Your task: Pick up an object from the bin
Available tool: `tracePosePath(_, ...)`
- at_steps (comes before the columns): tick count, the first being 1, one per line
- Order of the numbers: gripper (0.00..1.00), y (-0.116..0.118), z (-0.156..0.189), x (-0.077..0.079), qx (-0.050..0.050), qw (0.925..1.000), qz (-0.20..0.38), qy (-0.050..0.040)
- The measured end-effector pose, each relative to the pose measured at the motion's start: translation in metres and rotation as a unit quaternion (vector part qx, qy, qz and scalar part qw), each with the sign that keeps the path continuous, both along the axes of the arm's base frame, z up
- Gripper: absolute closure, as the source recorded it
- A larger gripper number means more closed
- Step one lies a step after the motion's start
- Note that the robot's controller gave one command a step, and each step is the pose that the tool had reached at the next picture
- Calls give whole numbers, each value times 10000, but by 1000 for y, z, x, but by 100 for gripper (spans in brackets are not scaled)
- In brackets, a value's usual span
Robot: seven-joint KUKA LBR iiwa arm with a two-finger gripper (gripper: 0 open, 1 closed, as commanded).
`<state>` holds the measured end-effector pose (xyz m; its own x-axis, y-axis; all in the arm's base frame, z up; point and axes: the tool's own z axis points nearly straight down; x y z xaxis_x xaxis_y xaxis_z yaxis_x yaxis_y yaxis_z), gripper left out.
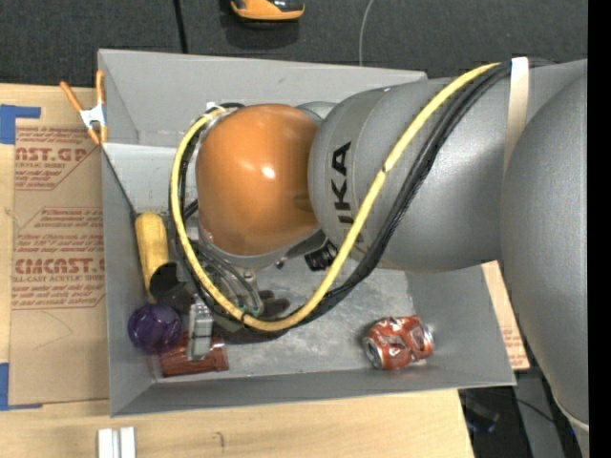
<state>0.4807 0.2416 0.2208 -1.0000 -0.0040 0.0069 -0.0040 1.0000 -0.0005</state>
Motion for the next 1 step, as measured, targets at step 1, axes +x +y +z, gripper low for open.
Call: tracePosePath(1,0,-1,4,2,9,10000,-14,-37)
